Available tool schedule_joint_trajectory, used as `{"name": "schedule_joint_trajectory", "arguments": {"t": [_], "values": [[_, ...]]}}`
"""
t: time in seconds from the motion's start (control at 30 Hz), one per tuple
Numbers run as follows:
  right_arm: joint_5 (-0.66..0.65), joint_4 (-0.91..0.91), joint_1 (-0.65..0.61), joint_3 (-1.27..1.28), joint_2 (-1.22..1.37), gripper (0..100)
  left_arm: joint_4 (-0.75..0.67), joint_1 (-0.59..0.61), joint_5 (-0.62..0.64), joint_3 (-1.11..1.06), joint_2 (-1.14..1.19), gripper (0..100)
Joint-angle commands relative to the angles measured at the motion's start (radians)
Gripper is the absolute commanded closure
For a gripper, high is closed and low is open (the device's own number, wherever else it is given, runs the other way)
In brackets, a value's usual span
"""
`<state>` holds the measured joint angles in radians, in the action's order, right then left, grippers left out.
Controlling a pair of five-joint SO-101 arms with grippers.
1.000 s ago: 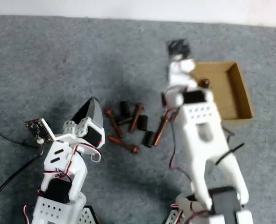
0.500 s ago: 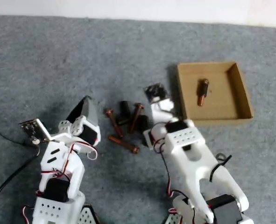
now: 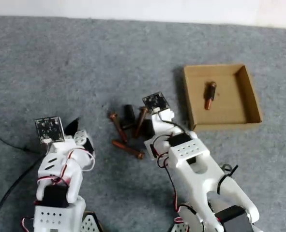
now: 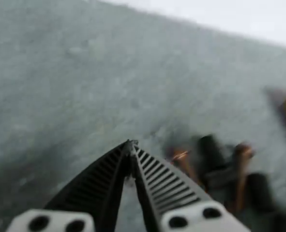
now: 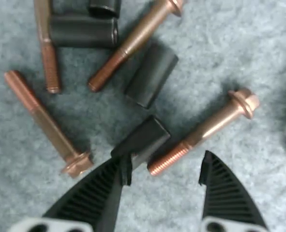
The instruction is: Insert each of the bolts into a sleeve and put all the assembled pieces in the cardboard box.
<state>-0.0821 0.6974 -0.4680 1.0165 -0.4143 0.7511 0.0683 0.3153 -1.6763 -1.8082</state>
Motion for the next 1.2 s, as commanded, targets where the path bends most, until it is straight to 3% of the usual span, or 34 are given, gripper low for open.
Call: {"name": "schedule_joint_trajectory", "arguments": {"t": [0.0,0.13,0.57,0.73,0.83,1.0,1.17], "values": [[0.005,-0.033,-0.005,0.007,-0.01,78.5,0.121,0.053,-0.038,0.01,-0.012,99],[0.005,-0.054,-0.01,0.01,-0.01,78.5,0.27,0.064,-0.038,-0.002,-0.012,99],[0.006,0.01,-0.035,0.001,-0.022,78.5,0.535,0.064,-0.038,-0.021,-0.008,99],[0.006,0.012,-0.033,0.001,-0.022,78.5,0.477,0.068,-0.044,-0.015,-0.012,99],[0.006,0.01,-0.03,0.001,-0.022,78.5,0.445,0.085,-0.135,-0.001,-0.012,99],[0.006,0.007,-0.035,0.002,-0.022,78.6,0.503,0.088,-0.199,-0.021,-0.008,99],[0.209,0.012,-0.036,0.001,-0.024,78.6,0.575,0.087,-0.193,-0.021,-0.008,99]]}}
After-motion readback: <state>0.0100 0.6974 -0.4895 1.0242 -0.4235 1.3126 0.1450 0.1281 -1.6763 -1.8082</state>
